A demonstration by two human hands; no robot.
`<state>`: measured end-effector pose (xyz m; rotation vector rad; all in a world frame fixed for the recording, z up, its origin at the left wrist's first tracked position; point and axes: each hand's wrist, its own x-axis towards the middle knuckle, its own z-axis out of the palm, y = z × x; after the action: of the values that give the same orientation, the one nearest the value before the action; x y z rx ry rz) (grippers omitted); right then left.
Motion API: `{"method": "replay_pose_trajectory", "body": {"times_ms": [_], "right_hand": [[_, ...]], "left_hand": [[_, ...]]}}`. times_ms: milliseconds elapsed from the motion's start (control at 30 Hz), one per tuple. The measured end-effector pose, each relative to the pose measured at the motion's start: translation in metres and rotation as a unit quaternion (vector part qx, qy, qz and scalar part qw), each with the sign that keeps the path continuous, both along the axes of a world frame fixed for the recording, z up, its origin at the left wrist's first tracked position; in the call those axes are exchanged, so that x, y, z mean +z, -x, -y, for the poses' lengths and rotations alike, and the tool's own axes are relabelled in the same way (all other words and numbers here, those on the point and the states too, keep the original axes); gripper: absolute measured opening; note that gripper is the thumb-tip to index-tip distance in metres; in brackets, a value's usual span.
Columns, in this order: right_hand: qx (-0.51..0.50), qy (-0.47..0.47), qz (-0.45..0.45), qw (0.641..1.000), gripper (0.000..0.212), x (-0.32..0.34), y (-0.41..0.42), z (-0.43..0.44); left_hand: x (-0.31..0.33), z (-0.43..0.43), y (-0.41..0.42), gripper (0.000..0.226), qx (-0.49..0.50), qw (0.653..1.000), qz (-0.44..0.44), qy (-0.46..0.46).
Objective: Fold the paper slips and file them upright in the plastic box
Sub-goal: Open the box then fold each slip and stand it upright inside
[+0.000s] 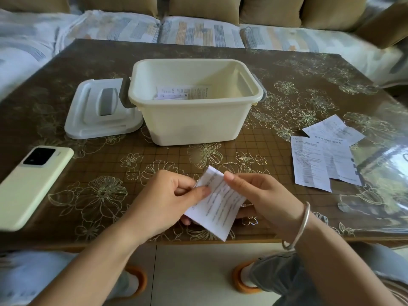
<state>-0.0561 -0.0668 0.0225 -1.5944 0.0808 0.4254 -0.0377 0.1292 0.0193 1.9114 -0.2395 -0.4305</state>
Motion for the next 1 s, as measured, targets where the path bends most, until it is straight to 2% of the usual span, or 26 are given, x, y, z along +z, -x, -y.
{"method": "replay_pose_trajectory", "body": {"times_ms": [67,167,200,300,367,467,600,667,733,800,867,933,1000], "right_hand": [[0.038,0.064,0.006,0.997,0.056,0.006,-0.003,0.0],[0.077,0.193,0.146,0.967,0.073,0.001,-0.006,-0.006],[0.079,0.209,0.182,0.958,0.069,-0.002,-0.006,-0.007],[0.036,0.214,0.217,0.952,0.045,-0.009,-0.004,-0.013],[-0.002,0.229,0.236,0.944,0.044,-0.012,-0.001,-0.017],[-0.069,0.265,0.257,0.927,0.049,-0.019,-0.001,-0.02],[-0.188,0.324,0.267,0.888,0.049,-0.029,-0.007,-0.008],[-0.214,0.336,0.263,0.879,0.05,-0.031,-0.01,-0.005],[-0.23,0.315,0.257,0.884,0.052,-0.029,-0.012,-0.006],[-0.231,0.255,0.242,0.907,0.052,-0.026,-0.013,-0.006],[-0.194,0.241,0.256,0.916,0.051,-0.023,-0.011,-0.004],[-0.147,0.284,0.298,0.9,0.048,-0.026,-0.008,-0.005],[-0.151,0.318,0.33,0.876,0.033,-0.029,-0.005,-0.008]], "left_hand": [[0.003,-0.002,-0.001,0.017,-0.043,0.999,-0.008,-0.016],[0.007,-0.002,-0.002,0.018,-0.101,0.994,-0.012,-0.025],[0.008,-0.003,-0.003,0.019,-0.116,0.993,-0.014,-0.024],[0.013,-0.007,-0.005,0.018,-0.143,0.989,-0.039,-0.005],[0.015,-0.008,-0.005,0.019,-0.144,0.988,-0.058,0.013],[0.011,-0.004,-0.005,0.027,-0.11,0.991,-0.069,0.04],[-0.001,0.008,0.006,0.031,0.015,0.988,-0.116,0.101],[-0.004,0.014,0.011,0.026,0.024,0.986,-0.123,0.108],[-0.004,0.016,0.011,0.017,0.045,0.99,-0.095,0.094],[-0.003,0.015,0.007,0.013,0.067,0.991,-0.081,0.084],[-0.001,0.009,0.002,0.013,0.071,0.99,-0.092,0.078],[-0.002,0.002,-0.002,0.017,0.068,0.988,-0.114,0.075],[-0.002,-0.002,-0.004,0.025,0.066,0.988,-0.12,0.075]]}}
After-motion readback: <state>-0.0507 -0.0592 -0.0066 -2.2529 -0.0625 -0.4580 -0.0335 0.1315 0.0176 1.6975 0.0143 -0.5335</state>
